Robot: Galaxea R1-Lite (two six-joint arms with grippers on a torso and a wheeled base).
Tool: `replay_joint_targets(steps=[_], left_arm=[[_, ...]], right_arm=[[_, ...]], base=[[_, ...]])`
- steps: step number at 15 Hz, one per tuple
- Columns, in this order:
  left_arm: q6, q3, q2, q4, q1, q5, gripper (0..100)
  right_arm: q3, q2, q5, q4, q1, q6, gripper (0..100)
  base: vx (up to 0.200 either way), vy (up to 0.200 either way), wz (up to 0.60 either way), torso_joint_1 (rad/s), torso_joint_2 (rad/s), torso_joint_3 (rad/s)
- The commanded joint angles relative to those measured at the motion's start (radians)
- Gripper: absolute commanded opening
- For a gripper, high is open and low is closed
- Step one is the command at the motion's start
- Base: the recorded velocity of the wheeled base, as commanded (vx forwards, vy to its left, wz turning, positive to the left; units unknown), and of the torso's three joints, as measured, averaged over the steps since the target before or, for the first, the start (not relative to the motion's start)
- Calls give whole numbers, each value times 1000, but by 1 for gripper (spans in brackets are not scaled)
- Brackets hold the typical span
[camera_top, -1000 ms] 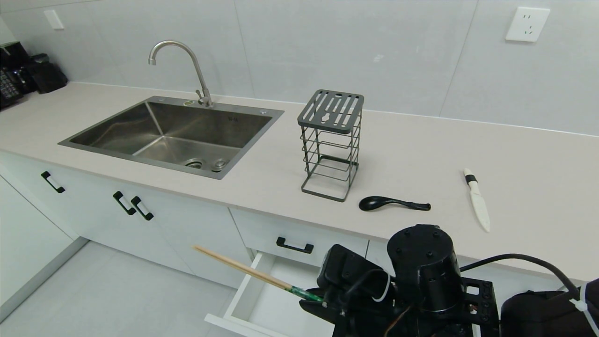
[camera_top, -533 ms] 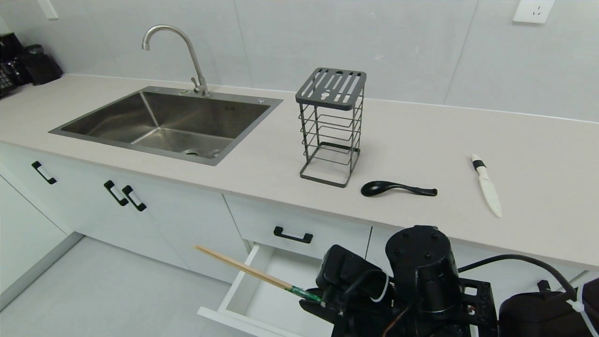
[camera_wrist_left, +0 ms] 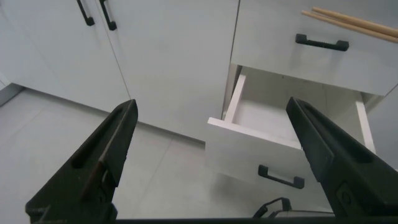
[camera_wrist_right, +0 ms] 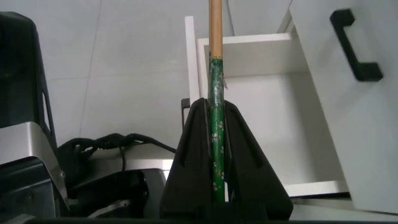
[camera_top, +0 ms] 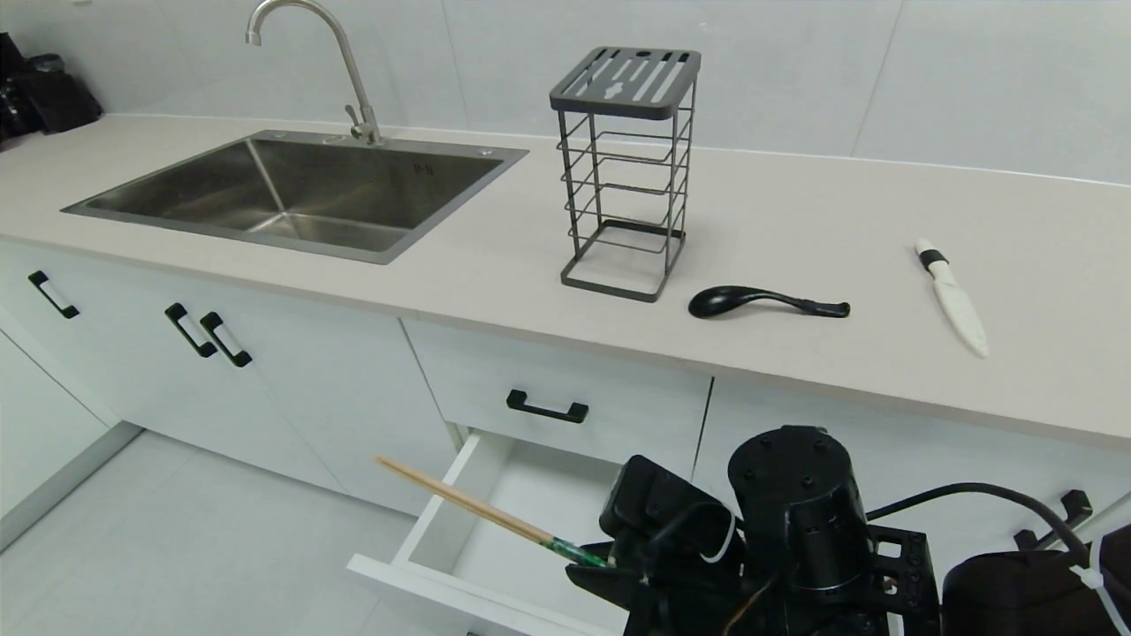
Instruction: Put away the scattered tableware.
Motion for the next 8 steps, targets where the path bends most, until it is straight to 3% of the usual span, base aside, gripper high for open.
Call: replay_joint_targets(steps=[1,4,8], left_arm=[[-1,0,2,1,0,1,100],[-1,0,2,1,0,1,100],[-1,0,2,1,0,1,100]], right_arm=[[-1,-2,-30,0,2,75,0],[-13,-3,-61,0,-7,146,0],[-41,-5,-59,70,-41,52,0]], base=[[0,0,0,-251,481,222],[0,0,0,-255,483,217],[0,0,0,-249,432,167]])
